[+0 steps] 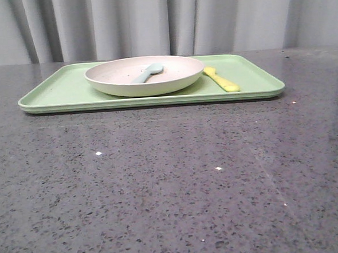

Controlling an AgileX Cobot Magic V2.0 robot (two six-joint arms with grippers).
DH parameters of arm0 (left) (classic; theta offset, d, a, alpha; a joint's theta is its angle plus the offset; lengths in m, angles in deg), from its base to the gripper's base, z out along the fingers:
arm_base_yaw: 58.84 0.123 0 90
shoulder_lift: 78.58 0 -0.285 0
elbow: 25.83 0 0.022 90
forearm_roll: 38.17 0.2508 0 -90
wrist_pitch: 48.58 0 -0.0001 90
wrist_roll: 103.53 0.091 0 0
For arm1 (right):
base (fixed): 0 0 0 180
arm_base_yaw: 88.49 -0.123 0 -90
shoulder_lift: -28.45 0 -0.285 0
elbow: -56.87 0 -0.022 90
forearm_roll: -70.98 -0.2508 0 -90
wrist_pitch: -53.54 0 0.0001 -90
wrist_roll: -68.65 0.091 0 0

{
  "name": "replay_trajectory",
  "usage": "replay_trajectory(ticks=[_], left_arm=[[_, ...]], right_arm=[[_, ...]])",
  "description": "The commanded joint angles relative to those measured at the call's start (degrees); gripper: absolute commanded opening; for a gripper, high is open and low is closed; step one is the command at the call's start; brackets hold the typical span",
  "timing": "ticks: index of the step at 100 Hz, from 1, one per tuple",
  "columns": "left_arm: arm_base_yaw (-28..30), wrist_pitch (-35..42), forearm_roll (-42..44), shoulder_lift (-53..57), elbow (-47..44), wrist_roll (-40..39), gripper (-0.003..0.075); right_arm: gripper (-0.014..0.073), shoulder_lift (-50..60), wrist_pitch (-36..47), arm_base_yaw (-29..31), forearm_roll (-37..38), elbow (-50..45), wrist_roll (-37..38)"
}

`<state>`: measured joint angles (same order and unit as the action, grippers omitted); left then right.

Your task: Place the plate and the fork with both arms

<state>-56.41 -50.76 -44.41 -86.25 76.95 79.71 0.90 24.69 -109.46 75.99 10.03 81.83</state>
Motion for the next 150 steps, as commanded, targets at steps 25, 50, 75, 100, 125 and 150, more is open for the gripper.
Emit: replay_trajectory(ticks=[25, 50, 75, 100, 125, 150], left_arm=[[0.1, 4.5, -0.3, 1.9, -0.7, -0.5, -0.0020], [0.1, 4.5, -0.3, 1.9, -0.7, -0.5, -0.0020], [0.1, 4.5, -0.3, 1.9, -0.7, -0.5, -0.0020], [0.1, 4.5, -0.3, 1.9, -0.7, -0.5, -0.0020], [0.1, 4.5, -0.3, 1.9, -0.7, -0.5, -0.0020], [0.1, 4.5, -0.3, 1.9, -0.7, -0.5, -0.0020]], right_arm=[[-0.0067, -0.3, 4.5, 0.1, 1.0, 1.5, -0.2], [-0.0067, -0.3, 4.5, 0.1, 1.0, 1.5, -0.2], [-0.0067, -0.3, 4.5, 0.1, 1.0, 1.5, -0.2], [-0.0067, -0.3, 4.4, 0.1, 1.0, 1.4, -0.2], [-0.0067, -0.3, 7.8, 0.7, 1.0, -0.5, -0.2], [-0.0067, -0.2, 22.7, 8.2, 0.1, -8.9, -2.1]])
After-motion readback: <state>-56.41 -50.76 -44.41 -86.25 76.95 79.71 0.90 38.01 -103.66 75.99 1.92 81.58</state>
